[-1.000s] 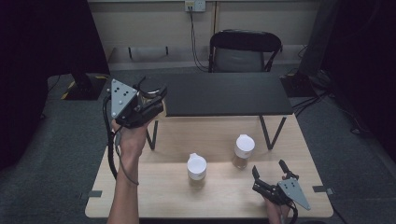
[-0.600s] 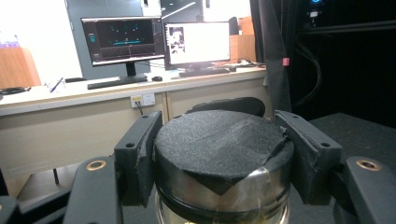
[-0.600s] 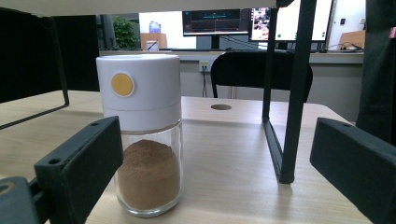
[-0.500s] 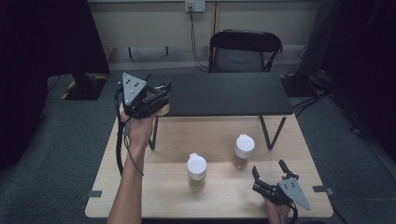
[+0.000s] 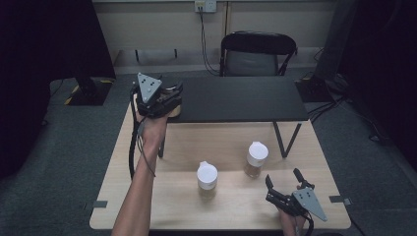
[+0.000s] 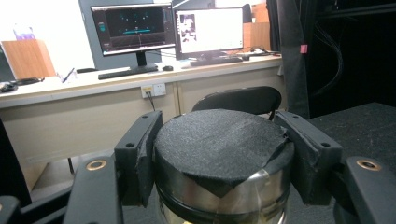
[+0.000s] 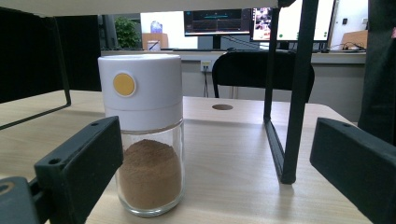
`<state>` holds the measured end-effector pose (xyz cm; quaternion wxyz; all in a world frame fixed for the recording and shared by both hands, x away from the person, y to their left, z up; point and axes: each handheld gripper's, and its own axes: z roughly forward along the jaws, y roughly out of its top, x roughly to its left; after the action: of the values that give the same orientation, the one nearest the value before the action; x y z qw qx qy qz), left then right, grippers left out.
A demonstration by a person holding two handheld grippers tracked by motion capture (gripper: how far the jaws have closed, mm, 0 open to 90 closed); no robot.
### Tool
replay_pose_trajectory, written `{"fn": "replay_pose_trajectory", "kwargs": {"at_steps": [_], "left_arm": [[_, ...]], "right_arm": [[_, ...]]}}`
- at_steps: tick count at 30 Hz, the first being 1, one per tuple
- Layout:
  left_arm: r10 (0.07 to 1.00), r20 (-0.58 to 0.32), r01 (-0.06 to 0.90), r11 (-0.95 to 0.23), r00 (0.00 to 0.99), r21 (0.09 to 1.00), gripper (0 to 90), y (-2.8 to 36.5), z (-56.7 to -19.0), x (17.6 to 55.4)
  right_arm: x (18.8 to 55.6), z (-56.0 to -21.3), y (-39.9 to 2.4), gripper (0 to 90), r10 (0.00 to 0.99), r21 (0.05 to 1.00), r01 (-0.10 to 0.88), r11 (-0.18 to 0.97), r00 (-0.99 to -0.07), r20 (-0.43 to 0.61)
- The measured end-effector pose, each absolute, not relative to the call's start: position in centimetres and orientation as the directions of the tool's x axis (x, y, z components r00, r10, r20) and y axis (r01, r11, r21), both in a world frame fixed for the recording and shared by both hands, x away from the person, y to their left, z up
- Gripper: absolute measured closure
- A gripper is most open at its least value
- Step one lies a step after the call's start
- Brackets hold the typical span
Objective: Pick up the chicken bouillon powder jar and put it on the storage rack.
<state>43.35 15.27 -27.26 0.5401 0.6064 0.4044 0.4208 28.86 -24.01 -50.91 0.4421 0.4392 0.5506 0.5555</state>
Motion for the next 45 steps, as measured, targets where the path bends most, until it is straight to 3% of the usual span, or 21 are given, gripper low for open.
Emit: {"fn": "replay_pose_trajectory", "kwargs": {"at_steps": [28,35,45], "left_arm": [[0.941,0.029,0.076,-0.058,0.336,0.995,33.1,15.8,-28.4,44.2],[0.94,0.018,0.064,-0.042,0.341,0.997,28.3,15.7,-28.4,44.2],[0.947,-0.002,0.035,-0.01,0.322,0.999,10.0,15.5,-27.8,43.7]], "right_arm": [[28.9,-50.9,-24.0,1.6,0.974,1.0,-0.008,-0.002,-0.225,0.001],[28.9,-50.9,-24.0,1.6,0.974,1.0,-0.008,-0.003,-0.225,0.001],[28.9,-50.9,-24.0,1.6,0.974,1.0,-0.009,-0.002,-0.225,0.0]]}}
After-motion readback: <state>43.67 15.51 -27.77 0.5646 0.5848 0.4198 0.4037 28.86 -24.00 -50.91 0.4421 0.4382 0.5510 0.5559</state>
